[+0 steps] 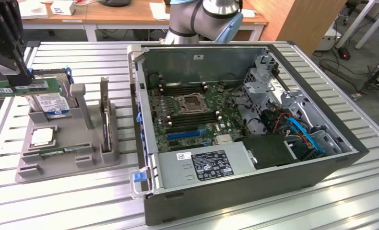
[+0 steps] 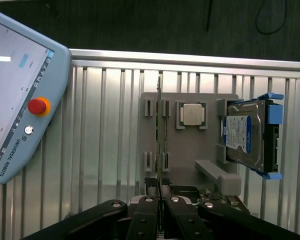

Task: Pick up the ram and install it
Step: 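Pick up the ram and move it above insertion slot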

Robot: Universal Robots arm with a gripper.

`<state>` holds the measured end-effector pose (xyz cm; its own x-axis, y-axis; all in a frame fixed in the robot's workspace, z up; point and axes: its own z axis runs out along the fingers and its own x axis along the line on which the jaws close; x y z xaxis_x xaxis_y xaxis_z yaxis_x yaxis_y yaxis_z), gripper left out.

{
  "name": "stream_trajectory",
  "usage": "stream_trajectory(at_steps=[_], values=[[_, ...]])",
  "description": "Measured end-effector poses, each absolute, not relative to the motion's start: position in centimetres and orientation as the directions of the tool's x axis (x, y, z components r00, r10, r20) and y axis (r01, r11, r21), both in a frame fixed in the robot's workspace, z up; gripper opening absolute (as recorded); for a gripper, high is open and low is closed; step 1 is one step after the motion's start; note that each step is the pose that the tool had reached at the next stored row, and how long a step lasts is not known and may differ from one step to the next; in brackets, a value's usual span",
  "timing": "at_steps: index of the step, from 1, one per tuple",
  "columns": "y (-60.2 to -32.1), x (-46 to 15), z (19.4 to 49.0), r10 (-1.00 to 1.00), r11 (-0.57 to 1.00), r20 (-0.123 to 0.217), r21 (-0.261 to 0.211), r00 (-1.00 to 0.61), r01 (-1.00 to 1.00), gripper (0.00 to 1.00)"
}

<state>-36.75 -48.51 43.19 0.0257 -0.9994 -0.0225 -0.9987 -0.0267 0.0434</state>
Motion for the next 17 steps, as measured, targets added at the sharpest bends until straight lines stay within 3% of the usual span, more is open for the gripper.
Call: stream_trajectory(at_steps=[17], values=[[-48.5,-35.0,43.2,-0.999,-0.027,-0.025,0.043,0.026,-0.999,0.11]])
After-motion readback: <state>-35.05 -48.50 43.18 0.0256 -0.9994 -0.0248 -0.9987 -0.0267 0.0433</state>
